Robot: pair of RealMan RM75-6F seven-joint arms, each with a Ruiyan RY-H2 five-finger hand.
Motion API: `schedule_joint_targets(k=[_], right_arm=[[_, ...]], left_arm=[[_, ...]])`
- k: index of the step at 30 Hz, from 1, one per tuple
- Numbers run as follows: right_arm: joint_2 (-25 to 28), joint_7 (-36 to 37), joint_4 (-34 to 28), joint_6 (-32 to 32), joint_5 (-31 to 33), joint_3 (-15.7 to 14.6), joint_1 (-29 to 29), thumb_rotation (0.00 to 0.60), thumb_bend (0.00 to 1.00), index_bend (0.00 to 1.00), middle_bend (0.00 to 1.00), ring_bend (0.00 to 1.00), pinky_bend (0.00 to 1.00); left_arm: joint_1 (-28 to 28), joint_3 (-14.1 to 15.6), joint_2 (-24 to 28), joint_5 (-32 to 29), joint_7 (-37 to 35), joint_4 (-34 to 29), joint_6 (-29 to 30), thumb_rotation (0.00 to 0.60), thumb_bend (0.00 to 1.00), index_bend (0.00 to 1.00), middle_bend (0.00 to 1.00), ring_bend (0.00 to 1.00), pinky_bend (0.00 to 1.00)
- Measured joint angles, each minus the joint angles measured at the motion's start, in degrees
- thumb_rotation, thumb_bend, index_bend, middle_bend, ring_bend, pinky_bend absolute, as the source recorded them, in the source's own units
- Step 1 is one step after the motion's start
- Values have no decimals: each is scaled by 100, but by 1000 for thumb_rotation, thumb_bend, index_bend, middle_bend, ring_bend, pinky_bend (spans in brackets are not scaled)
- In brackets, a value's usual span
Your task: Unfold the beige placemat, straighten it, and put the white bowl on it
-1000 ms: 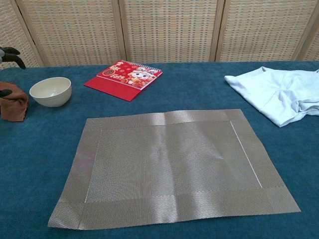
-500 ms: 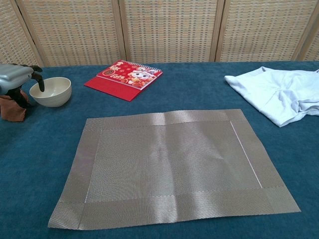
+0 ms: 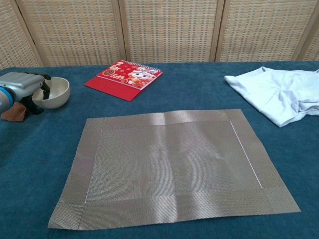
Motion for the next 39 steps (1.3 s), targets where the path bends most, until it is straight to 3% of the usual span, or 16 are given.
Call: schedule_joint_targets(k=[8,16,22,32,39], right_arm=[[-13,2,9,-16,-17,-16,8,600,295,110,0,0,0],[-29,-38,-35,20,-99,-55,12,600,295,110,0,0,0],[-26,-57,-73,41,-141,-74,11,600,296,110,0,0,0],[29,22,-130,114,-143,-40,-17,600,295,110,0,0,0],[72,82,-179,161,-150,-24,-43,600,295,110,0,0,0]], left_arm=[[-32,-11,-425,364,-430,689,326,600,488,720,0,0,0],[100,81,-336,818,-905,565,762,600,493,738,0,0,0],[258,271,-63,1216,-1100,-161,1124,600,492,737,0,0,0],[490,763,596,2023,-1071,-2450,1568,600,488,733,0,0,0],[481,986,816,2473,-856,-3529,1602,600,486,733,0,0,0]])
